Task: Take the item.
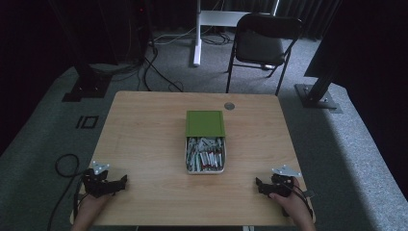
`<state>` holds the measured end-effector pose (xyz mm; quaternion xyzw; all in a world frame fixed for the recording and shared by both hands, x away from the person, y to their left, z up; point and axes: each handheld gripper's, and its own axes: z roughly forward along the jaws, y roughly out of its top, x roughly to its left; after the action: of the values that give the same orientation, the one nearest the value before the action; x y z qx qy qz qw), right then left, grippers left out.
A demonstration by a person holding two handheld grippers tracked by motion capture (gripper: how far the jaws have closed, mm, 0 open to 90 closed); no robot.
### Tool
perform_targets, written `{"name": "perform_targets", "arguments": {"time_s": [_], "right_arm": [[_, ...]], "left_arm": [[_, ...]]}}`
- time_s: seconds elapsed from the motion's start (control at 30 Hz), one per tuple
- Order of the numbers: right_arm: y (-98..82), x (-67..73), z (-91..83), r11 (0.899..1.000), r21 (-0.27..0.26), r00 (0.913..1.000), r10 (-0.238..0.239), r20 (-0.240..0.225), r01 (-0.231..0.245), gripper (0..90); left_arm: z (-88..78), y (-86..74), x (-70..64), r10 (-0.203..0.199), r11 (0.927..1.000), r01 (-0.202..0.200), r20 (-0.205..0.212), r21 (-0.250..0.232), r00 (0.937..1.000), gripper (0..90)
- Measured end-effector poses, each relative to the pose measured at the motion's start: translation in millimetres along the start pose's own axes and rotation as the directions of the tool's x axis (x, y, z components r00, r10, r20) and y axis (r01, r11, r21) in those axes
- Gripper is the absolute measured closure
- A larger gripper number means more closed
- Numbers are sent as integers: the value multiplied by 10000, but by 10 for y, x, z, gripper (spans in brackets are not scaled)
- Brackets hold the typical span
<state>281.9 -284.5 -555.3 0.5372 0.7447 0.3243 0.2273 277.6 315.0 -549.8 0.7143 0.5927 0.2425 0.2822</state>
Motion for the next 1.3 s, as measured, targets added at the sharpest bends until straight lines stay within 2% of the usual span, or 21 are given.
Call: {"name": "perform_targets", "arguments": {"time_s": [0.7,0.93,1.1,1.3], "right_arm": [[1,0,1,10000,-1,10000,-17,-2,17,113],[13,4,11,9999,-13,9998,134,163,-134,114],[41,3,24,9994,-92,9992,325,229,-323,116],[141,-4,-44,9985,-388,9987,388,328,-375,117]], "left_arm": [[0,0,0,0,10000,0,0,1,10000,11],[0,0,0,1,10000,-1,0,2,10000,11],[0,0,0,-3,10000,3,0,-2,10000,11],[0,0,0,-4,10000,4,1,-2,10000,11]]}}
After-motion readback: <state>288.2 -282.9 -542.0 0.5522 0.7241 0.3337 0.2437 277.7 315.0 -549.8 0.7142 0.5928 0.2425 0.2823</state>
